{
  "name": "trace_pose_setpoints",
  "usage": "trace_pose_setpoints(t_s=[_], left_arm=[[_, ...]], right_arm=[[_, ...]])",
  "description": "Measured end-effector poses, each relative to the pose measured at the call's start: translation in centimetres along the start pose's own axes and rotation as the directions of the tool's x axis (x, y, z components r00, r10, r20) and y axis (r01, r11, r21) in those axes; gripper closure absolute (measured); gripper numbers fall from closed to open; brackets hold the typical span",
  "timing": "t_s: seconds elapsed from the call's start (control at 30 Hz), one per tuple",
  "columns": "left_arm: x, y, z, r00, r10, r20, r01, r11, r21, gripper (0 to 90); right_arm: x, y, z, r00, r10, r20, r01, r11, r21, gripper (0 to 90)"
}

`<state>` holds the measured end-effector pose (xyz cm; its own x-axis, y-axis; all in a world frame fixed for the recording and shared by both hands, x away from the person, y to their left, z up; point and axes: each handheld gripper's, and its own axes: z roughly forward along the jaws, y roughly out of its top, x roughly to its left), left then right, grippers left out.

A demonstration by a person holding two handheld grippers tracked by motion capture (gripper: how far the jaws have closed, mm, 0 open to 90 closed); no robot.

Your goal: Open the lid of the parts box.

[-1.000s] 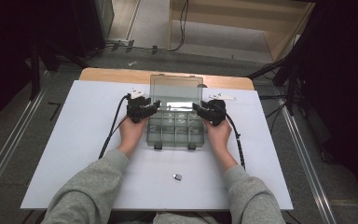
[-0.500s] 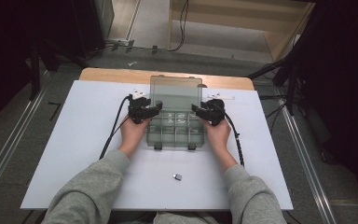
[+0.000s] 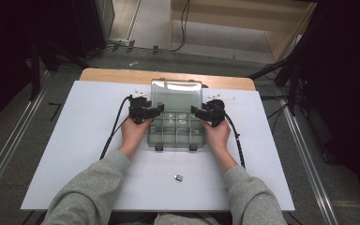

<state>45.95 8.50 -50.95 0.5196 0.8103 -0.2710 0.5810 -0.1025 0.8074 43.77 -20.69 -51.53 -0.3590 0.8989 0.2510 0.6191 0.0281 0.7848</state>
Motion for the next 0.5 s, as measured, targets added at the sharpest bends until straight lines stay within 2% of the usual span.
trace_pose_setpoints(t_s=[0.23,0.33,0.5], left_arm=[[0.23,-0.02,0.07,0.9993,-0.036,0.014,0.036,0.9992,0.019,27.9],[0.47,0.01,0.0,0.9984,-0.052,0.021,0.051,0.9983,0.027,26.5],[0.53,0.26,-0.39,0.9988,-0.046,0.016,0.046,0.9986,0.025,26.5]], right_arm=[[-0.06,0.06,0.02,1.0,0.002,0.001,-0.002,1.0,0.007,38.6],[-0.2,0.16,-0.06,0.9996,0.025,-0.012,-0.025,0.999,0.023,38.7],[-0.04,0.5,-0.83,0.9999,-0.012,0.011,0.011,0.999,0.038,36.0]])
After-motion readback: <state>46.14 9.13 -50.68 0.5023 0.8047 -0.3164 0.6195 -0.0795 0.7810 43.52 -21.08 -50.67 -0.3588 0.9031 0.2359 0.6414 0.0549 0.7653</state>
